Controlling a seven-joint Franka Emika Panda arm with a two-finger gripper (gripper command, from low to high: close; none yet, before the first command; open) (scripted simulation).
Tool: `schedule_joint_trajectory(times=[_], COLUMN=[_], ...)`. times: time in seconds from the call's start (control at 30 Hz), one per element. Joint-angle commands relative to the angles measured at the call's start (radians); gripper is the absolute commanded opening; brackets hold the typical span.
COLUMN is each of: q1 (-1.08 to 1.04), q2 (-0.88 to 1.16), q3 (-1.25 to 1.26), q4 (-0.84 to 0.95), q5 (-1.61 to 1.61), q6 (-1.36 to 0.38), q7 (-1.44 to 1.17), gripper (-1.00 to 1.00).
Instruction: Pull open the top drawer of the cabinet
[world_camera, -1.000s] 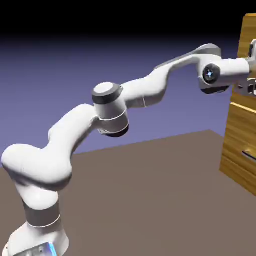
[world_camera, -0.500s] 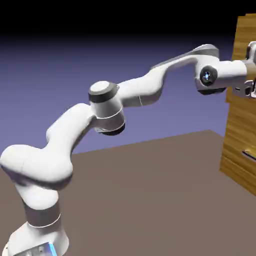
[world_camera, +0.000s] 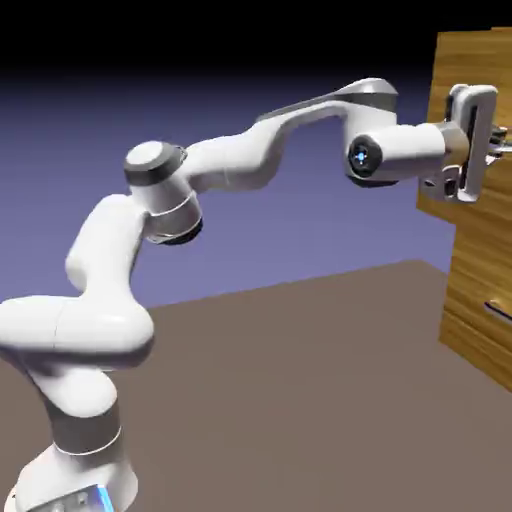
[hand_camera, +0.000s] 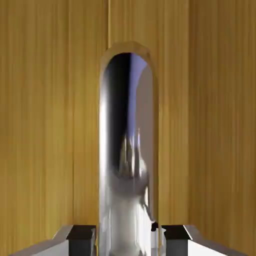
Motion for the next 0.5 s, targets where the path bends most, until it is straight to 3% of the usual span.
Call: schedule_joint_trajectory(times=[0.0, 0.37, 0.4, 0.47], q1=[0.027, 0.317, 0.317, 0.347], q2=[0.002, -0.020, -0.020, -0.027], q3=[-0.016, -0.209, -0.209, -0.234], q4=[-0.037, -0.401, -0.401, -0.438], q5=[-0.004, -0.065, -0.065, -0.078], q6=[-0.011, -0.120, -0.120, -0.129], q7=[-0.007, -0.061, -0.061, -0.062], gripper=[-1.00, -1.00, 1.00, 1.00])
